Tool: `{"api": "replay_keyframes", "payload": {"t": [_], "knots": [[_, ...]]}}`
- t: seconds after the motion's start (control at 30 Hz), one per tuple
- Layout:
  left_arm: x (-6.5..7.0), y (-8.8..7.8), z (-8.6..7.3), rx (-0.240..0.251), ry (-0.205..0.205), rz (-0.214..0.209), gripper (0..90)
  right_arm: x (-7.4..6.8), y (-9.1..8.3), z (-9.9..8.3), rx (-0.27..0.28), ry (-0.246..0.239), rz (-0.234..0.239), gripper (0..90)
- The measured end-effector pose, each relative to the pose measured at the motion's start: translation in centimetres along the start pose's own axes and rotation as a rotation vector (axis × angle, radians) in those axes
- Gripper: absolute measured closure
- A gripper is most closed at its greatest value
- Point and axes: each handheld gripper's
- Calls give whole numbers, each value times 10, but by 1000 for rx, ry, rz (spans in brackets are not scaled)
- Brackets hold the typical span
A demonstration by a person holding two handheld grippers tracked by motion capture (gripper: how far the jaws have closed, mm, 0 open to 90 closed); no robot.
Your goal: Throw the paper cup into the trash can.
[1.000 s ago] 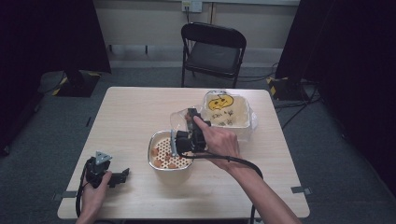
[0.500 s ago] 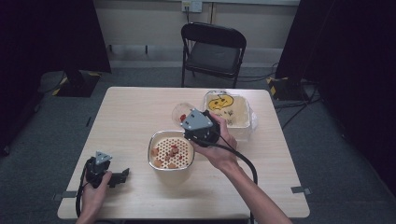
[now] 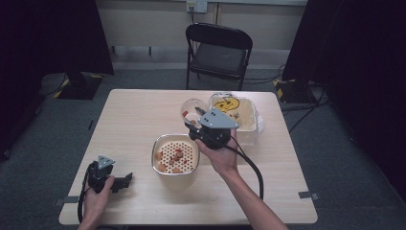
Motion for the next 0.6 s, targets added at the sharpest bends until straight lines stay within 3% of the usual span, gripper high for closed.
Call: {"api": "replay_keyframes", "payload": {"t": [0.03, 0.1, 0.13, 0.23, 0.3, 0.33, 0.43, 0.47, 0.5, 0.6], "knots": [[0, 0, 0, 0, 0, 0, 3, 7, -1, 1, 8, 37, -4, 521], [0, 0, 0, 0, 0, 0, 3, 16, -2, 2, 13, 67, -14, 521], [0, 0, 0, 0, 0, 0, 3, 16, -2, 2, 13, 67, -14, 521], [0, 0, 0, 0, 0, 0, 3, 36, -6, 6, 16, 109, -52, 520], [0, 0, 0, 0, 0, 0, 3, 42, -6, 7, 16, 112, -63, 520], [0, 0, 0, 0, 0, -1, 3, 53, -7, 9, 10, 122, -92, 519], [0, 0, 0, 0, 0, 0, 3, 73, -7, 9, -4, 158, -131, 517], [0, 0, 0, 0, 0, 0, 3, 73, -7, 9, -4, 158, -131, 517], [0, 0, 0, 0, 0, 0, 3, 85, -5, 8, -23, 178, -160, 514], [0, 0, 0, 0, 0, -1, 3, 102, -1, 5, -42, 216, -187, 511]]}}
Point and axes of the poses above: each handheld gripper's, and its own axes: y roughly forward along the jaws, z roughly out of its top, x roughly to its right, and after that the axes turned 11 degrees about y, right-handed
